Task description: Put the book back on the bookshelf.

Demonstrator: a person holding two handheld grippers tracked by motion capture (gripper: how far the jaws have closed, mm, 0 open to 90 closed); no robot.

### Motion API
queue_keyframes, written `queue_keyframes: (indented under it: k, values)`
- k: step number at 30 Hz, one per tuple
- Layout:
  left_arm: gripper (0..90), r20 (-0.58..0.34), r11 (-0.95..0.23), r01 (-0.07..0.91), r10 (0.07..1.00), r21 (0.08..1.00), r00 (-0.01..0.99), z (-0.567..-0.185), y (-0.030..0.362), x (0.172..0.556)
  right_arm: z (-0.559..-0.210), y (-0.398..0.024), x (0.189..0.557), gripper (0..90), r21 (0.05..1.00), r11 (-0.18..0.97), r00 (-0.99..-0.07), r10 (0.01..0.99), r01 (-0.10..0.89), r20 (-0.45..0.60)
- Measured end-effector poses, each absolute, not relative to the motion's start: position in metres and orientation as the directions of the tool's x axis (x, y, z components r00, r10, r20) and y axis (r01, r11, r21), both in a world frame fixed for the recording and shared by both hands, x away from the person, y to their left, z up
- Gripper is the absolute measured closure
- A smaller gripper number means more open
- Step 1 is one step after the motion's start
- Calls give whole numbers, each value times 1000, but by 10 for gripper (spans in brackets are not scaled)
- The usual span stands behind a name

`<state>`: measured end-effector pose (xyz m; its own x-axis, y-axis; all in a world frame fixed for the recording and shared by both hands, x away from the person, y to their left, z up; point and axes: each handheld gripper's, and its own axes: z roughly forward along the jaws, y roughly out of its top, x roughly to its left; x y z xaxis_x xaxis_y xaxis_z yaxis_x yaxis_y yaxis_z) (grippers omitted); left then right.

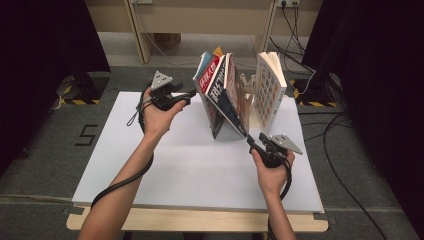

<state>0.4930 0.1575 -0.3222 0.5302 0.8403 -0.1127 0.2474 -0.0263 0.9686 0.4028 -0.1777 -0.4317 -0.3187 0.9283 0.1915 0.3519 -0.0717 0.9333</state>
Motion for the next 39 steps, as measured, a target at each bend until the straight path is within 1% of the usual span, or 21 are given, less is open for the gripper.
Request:
queue_keyframes:
  k: [2,9,15,25,32,39]
  values:
    - [403,-112,-30,253,842,967,528,-327,163,490,-429,-172,407,499,936,-59,-333,925,348,182]
    - [401,-101,-51,273,853,961,513,-344,182,481,-417,-152,426,485,950,28,-364,927,311,92]
    - [396,-112,-46,287,852,957,511,-357,191,474,-409,-139,439,471,961,54,-366,929,271,52]
    - [392,-111,-62,309,851,949,513,-370,191,472,-406,-116,456,456,966,132,-365,930,222,-44]
    - [392,-114,-64,317,851,946,513,-373,188,475,-402,-104,464,455,971,143,-357,932,193,-67]
    - [392,-116,-66,322,851,944,513,-376,188,476,-405,-94,468,436,967,190,-359,926,170,-119]
